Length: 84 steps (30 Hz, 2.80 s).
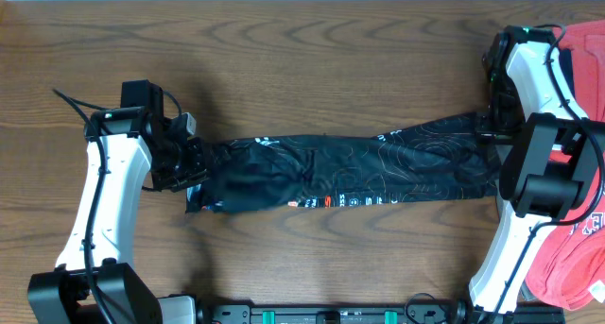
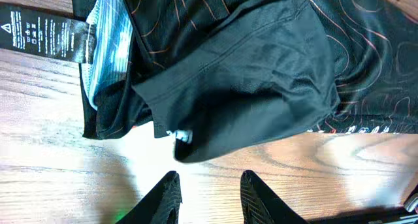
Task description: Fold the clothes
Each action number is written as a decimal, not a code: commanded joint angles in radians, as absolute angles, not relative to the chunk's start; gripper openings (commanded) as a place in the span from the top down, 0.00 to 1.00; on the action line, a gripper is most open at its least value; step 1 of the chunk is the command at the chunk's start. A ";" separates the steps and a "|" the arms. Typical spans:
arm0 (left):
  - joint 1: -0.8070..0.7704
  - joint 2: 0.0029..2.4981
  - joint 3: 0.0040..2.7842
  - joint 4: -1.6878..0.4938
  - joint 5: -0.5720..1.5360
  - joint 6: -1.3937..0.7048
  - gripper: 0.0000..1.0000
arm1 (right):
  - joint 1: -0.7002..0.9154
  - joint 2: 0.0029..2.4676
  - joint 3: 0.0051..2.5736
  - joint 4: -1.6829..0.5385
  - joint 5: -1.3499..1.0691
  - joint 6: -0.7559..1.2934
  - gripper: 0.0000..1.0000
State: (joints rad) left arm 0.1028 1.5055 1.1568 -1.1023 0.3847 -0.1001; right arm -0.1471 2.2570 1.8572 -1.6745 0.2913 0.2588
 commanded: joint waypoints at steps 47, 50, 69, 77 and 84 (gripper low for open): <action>0.036 1.847 1.101 -0.703 0.220 -0.091 0.48 | -0.156 2.255 1.851 -1.540 0.092 0.089 0.48; 0.036 1.887 1.102 -0.662 0.215 -0.090 0.48 | -0.156 2.255 1.851 -1.539 0.088 0.089 0.47; 0.259 1.913 1.310 -0.450 0.252 -0.142 0.53 | -0.031 2.253 1.851 -1.402 -0.059 0.160 0.41; 0.223 1.884 1.459 -0.637 0.364 -0.135 0.30 | -0.074 2.205 1.851 -1.390 -0.050 0.160 0.38; 0.094 1.902 1.386 -0.698 0.373 -0.152 0.30 | -0.120 2.159 1.851 -1.400 -0.049 0.140 0.36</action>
State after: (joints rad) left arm 0.1371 1.8950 1.4212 -0.6922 0.3443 -0.1383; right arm -0.1017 2.2086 1.8542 -1.3949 -0.0517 0.1444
